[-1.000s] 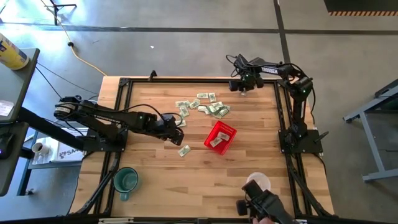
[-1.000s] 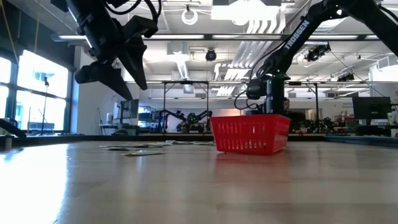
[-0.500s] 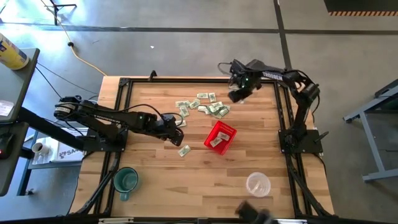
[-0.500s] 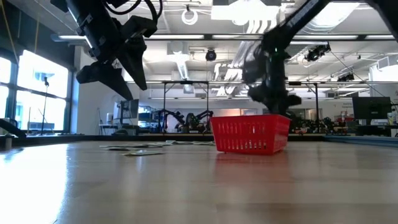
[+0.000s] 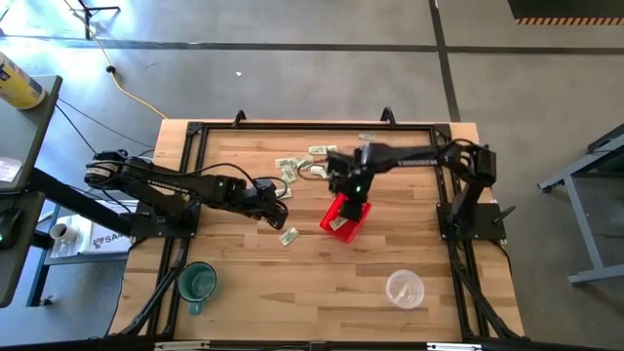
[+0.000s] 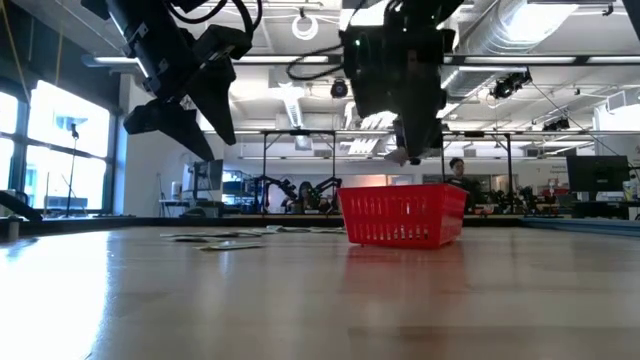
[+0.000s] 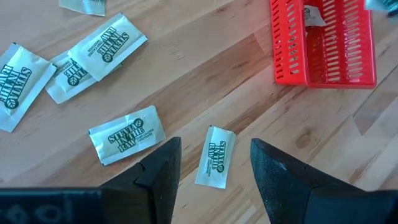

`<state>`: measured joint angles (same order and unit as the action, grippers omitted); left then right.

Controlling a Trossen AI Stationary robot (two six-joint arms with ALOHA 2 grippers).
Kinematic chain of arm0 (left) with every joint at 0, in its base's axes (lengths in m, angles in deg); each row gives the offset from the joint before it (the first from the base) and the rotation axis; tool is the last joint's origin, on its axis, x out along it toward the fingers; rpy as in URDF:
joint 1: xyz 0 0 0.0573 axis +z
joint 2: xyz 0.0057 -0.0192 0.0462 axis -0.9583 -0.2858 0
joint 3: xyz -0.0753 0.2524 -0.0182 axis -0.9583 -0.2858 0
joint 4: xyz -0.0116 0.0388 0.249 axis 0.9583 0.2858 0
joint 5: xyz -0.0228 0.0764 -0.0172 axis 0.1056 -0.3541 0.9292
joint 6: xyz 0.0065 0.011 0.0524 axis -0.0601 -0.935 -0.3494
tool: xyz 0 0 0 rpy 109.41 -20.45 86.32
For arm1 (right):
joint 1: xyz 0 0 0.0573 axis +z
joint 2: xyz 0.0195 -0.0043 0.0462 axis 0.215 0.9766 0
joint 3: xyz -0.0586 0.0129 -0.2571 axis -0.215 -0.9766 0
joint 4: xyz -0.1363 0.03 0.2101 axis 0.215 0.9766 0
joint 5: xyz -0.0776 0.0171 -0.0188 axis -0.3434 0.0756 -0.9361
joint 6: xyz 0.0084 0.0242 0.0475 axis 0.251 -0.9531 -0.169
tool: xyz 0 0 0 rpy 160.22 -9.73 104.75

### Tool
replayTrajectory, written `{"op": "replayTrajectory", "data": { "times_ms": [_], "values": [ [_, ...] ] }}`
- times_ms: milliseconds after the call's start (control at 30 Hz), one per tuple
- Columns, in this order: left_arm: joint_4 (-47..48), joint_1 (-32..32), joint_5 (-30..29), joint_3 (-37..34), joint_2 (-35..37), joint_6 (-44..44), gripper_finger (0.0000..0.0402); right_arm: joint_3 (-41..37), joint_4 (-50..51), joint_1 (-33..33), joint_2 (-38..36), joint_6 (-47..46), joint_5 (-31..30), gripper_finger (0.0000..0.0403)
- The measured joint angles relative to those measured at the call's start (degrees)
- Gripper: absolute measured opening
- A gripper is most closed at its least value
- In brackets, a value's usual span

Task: Pick and place items into bin
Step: Put the white stevia packet into the bin

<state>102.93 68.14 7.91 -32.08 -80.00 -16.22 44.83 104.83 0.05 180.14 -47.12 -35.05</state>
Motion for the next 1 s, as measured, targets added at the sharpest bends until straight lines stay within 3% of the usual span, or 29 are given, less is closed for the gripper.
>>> {"op": "replayTrajectory", "data": {
  "times_ms": [167, 433, 600, 900, 1000],
  "values": [
    [0.0, 0.0, 0.4, 0.0, 0.0, 0.0, 0.0225, 0.0, -1.5, 5.3, 0.0, 0.1, -14.2, 0.0097],
    [0.0, 0.0, 2.8, 0.0, 0.0, -0.3, 0.0225, 0.0, -1.1, 5.6, -1.3, -4.9, -24.2, 0.0253],
    [-0.2, 0.0, 2.8, 0.0, 0.0, 0.0, 0.0225, 0.1, 1.0, -3.2, -1.8, -11.0, -22.7, 0.0301],
    [-0.3, 0.0, 2.7, 0.0, 0.0, 0.0, 0.0225, 0.1, -5.0, -27.4, -1.6, -20.3, -27.2, 0.0295],
    [-0.3, 0.0, 2.6, 0.0, 0.0, 0.0, 0.0225, 0.1, -6.9, -32.5, -0.1, -22.0, -25.6, 0.0289]
  ]
}}
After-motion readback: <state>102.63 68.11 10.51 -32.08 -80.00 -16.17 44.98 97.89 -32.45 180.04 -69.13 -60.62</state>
